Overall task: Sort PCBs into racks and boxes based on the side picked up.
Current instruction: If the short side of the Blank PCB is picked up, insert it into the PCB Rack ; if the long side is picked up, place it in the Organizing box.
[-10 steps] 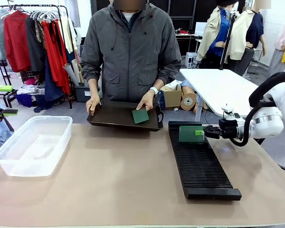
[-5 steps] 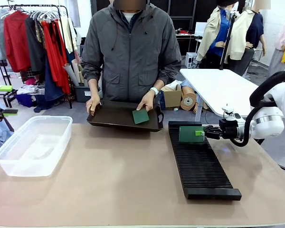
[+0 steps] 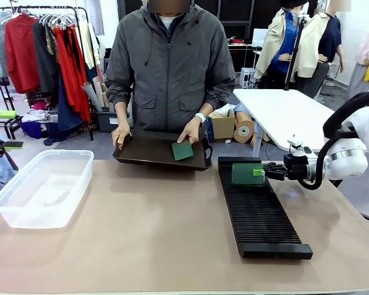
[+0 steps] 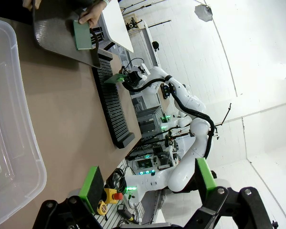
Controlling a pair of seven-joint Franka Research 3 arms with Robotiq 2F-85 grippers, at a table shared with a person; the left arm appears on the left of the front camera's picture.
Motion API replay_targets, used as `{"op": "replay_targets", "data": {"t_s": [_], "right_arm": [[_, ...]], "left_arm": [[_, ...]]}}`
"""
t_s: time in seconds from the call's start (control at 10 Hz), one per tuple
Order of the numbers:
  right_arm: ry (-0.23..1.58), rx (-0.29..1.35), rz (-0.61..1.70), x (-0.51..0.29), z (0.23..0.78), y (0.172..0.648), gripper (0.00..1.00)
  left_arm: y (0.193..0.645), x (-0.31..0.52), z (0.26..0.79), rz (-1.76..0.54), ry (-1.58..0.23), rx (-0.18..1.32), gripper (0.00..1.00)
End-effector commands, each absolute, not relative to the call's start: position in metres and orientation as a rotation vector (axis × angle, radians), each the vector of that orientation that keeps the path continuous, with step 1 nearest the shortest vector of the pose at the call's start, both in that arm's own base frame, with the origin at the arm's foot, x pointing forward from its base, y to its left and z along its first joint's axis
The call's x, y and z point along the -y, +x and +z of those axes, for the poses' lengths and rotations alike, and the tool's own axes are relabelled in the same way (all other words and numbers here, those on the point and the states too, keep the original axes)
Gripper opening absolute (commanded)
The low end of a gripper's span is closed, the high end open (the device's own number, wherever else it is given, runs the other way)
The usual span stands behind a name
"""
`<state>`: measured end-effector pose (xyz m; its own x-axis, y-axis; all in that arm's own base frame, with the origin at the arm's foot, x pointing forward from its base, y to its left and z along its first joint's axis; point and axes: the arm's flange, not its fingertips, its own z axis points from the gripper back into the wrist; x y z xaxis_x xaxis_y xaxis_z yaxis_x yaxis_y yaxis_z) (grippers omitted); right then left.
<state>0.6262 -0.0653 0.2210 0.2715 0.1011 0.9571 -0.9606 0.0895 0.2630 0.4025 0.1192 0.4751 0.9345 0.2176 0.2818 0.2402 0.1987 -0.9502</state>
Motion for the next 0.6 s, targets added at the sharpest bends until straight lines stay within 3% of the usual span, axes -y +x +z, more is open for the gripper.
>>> {"op": "replay_targets", "data": {"t_s": [0.0,0.5], "right_arm": [[1.157,0.97,1.02,0.0596,0.2214,0.6226,0.0],[1.126,0.991,1.015,0.0587,0.2146,0.6203,0.0]], "left_arm": [[0.4008,-0.1189,0.4759,-0.013,-1.388,0.392,1.0],[0.4008,-0.1189,0.4759,-0.013,-1.388,0.392,1.0]]}}
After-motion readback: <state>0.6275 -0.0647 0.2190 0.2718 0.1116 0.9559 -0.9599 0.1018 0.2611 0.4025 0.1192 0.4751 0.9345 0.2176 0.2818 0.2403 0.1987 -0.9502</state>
